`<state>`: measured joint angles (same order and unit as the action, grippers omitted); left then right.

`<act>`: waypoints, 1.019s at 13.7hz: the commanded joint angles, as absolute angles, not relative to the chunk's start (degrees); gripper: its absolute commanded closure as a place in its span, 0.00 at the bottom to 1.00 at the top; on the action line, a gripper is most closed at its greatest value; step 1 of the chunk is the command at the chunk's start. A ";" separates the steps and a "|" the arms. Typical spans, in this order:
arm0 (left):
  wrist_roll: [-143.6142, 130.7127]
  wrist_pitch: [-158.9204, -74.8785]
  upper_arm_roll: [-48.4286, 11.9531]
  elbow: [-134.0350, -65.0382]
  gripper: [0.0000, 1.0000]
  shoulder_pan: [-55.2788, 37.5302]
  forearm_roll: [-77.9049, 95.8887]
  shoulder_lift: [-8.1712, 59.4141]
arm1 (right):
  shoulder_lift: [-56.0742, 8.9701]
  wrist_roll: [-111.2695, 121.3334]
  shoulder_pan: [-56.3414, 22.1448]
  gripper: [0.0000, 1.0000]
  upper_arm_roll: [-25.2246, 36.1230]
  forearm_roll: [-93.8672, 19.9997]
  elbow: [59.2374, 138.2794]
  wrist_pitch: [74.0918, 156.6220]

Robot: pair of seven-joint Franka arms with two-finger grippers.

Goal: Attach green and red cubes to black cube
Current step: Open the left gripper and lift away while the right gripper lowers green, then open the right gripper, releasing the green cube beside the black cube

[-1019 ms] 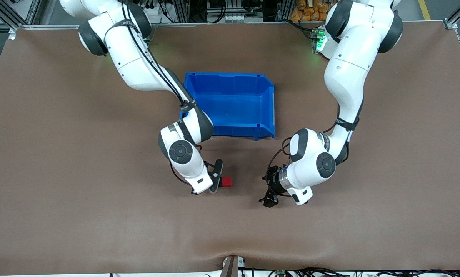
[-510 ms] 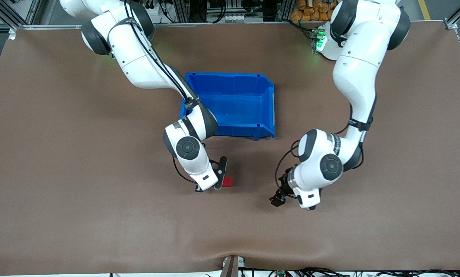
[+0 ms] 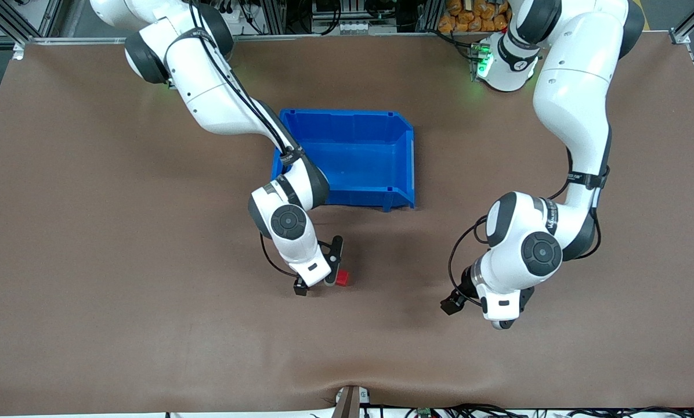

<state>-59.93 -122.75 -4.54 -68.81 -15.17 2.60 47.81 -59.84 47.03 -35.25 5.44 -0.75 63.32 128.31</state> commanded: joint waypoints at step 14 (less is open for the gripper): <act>-12.51 -114.80 -4.22 -70.49 0.00 -1.94 -0.53 32.97 | -35.00 27.00 -26.82 0.00 13.71 0.09 74.52 101.70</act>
<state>-16.93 -117.63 -4.08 -68.82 -3.37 0.59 36.97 -39.86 29.75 -28.58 13.54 -0.72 69.44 102.33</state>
